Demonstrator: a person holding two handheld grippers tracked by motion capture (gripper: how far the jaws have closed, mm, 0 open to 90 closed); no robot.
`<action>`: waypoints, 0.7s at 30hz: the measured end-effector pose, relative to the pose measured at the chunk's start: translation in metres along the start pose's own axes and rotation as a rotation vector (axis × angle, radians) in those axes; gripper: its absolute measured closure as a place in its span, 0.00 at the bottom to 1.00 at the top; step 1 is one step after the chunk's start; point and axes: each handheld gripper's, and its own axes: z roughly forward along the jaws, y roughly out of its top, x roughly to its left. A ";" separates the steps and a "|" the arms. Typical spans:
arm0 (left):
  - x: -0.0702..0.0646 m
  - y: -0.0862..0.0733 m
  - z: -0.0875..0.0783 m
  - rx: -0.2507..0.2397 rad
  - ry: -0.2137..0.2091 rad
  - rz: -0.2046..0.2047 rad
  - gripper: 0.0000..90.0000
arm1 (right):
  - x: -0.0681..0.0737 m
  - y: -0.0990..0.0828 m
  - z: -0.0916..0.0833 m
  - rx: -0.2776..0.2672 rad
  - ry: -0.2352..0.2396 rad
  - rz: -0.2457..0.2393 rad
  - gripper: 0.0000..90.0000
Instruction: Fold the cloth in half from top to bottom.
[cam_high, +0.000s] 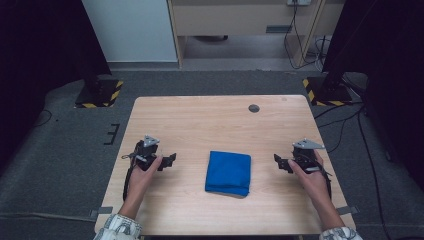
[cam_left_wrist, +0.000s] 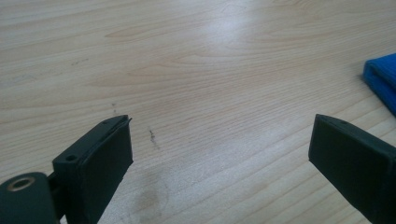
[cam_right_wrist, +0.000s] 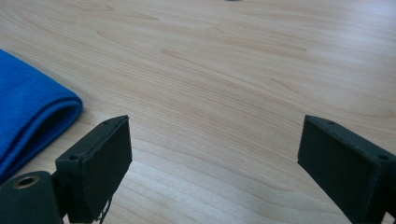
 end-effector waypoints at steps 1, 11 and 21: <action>0.001 0.000 0.001 0.006 0.001 0.004 0.06 | 0.000 0.000 0.000 0.000 0.000 0.000 0.11; 0.014 -0.002 0.018 0.063 0.033 0.016 0.06 | -0.028 0.000 0.020 0.042 -0.043 0.087 0.13; 0.015 -0.006 0.027 0.110 0.047 0.009 0.06 | -0.028 0.000 0.030 0.063 -0.043 0.112 0.10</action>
